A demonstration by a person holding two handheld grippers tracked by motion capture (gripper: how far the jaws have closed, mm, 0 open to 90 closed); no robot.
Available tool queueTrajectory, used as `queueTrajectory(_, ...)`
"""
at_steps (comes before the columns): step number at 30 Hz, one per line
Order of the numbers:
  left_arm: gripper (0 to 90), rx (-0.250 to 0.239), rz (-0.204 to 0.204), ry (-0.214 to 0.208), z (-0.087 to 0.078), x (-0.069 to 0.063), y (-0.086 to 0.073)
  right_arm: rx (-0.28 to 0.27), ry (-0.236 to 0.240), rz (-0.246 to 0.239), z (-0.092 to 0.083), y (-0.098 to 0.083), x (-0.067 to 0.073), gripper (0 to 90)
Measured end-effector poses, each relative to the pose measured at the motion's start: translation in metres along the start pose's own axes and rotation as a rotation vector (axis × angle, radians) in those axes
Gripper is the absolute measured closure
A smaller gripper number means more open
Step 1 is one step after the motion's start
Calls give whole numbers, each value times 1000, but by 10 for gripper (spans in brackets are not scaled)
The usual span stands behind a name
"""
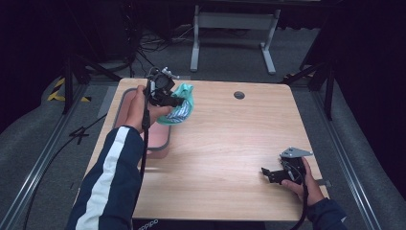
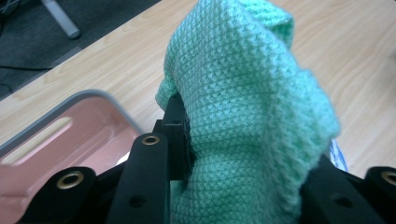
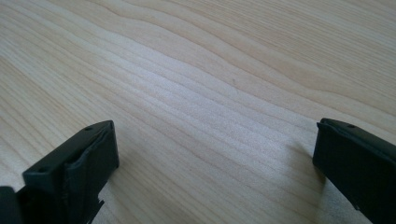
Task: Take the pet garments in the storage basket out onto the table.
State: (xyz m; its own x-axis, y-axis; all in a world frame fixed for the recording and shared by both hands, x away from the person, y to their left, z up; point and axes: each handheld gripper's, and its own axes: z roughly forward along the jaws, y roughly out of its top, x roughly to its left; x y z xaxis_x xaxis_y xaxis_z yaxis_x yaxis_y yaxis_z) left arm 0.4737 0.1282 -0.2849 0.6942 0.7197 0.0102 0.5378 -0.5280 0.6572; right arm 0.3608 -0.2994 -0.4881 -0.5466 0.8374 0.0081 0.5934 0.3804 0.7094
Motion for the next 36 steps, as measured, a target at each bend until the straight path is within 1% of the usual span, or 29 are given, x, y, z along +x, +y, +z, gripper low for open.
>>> queueTrajectory(4, 675, -8, 30, -26, 5, -12, 6, 0, 1, -2, 0, 0, 0, 5)
queueTrajectory(5, 674, -4, 41, -37, 7, -17, 7, 0, 1, -2, 0, 0, 0, 4)
queueTrajectory(8, 674, 10, 66, -47, 15, -28, 11, 0, 1, -2, 0, 0, 0, 4)
queueTrajectory(9, 675, 10, 70, -58, 18, -32, 13, 0, 1, -2, 0, 0, 0, 5)
queueTrajectory(11, 674, 11, 73, -67, 23, -37, 15, 0, 1, -2, 0, 0, 0, 4)
queueTrajectory(13, 674, 23, 84, -82, 31, -43, 16, 0, 1, -2, 0, 0, 0, 5)
queueTrajectory(15, 674, 29, 79, -93, 38, -47, 17, 0, 2, -1, 0, 0, 0, 4)
queueTrajectory(17, 674, 40, 89, -102, 47, -53, 18, 0, 2, -1, 0, 0, 0, 5)
queueTrajectory(19, 674, 42, 88, -113, 54, -59, 18, 1, 1, -2, 0, 0, 0, 4)
queueTrajectory(20, 674, 53, 87, -118, 58, -61, 17, 0, 1, -2, 0, 0, 0, 4)
queueTrajectory(22, 674, 64, 93, -117, 64, -65, 17, 1, 1, -2, 0, 0, 0, 5)
queueTrajectory(23, 674, 66, 86, -120, 68, -68, 16, 1, 1, -2, 0, 0, 0, 5)
queueTrajectory(26, 674, 79, 90, -122, 76, -72, 15, 1, 1, -2, 0, 0, 0, 4)
queueTrajectory(28, 673, 88, 83, -123, 84, -74, 13, 0, 1, -3, 0, 0, 0, 5)
queueTrajectory(30, 673, 100, 90, -115, 91, -77, 11, 0, 1, -2, 0, 0, 0, 5)
queueTrajectory(31, 673, 101, 75, -119, 96, -78, 9, 0, 1, -2, 0, 0, 0, 5)
queueTrajectory(32, 672, 101, 75, -119, 96, -78, 9, 0, 1, -2, 0, 0, 0, 5)
queueTrajectory(34, 672, 116, 68, -127, 101, -79, 6, 0, 1, -2, 0, 0, 0, 5)
queueTrajectory(36, 671, 126, 64, -123, 107, -80, 3, 0, 1, -2, 0, 0, 0, 5)
